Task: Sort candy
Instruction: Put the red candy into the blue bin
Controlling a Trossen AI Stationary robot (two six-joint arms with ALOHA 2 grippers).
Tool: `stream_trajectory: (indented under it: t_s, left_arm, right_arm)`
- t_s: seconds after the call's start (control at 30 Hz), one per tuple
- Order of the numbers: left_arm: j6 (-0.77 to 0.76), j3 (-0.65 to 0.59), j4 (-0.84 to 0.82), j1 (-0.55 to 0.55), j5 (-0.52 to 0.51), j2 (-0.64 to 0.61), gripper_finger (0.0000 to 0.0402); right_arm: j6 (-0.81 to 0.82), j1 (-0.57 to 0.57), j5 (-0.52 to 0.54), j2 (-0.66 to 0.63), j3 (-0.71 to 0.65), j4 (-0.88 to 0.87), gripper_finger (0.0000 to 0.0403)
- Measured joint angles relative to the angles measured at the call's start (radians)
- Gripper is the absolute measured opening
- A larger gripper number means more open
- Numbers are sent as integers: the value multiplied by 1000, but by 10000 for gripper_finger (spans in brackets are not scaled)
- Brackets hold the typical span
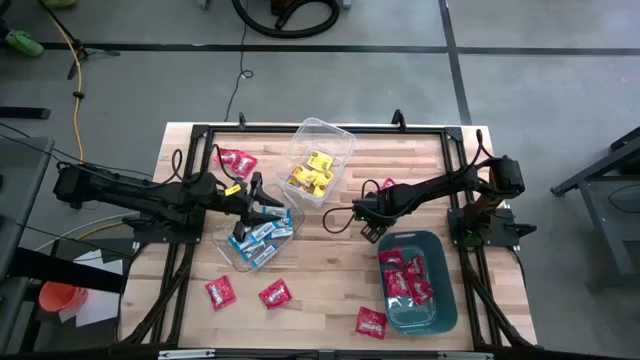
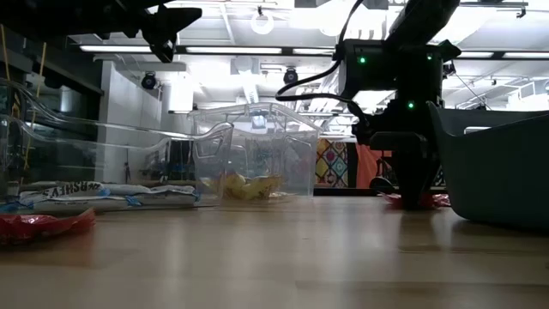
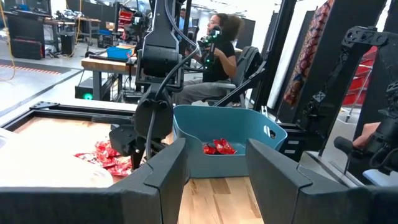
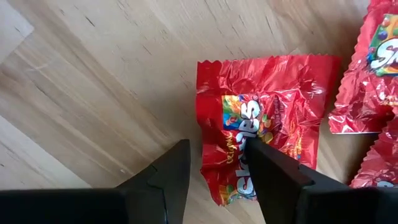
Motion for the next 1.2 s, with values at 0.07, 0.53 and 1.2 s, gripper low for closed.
stream_trajectory:
  t_s: [0.07,0.53,1.2]
  left_arm:
    - [0,0,0,0,0,0,154]
    - [0,0,0,0,0,0,154]
    - [-45,-1,-73,0,0,0,154]
  right_arm:
    - [-2,0,4,1,0,2,145]
    - [-88,74,204,9,249,-202,10]
    - [84,515,168,-13,511,-608,6]
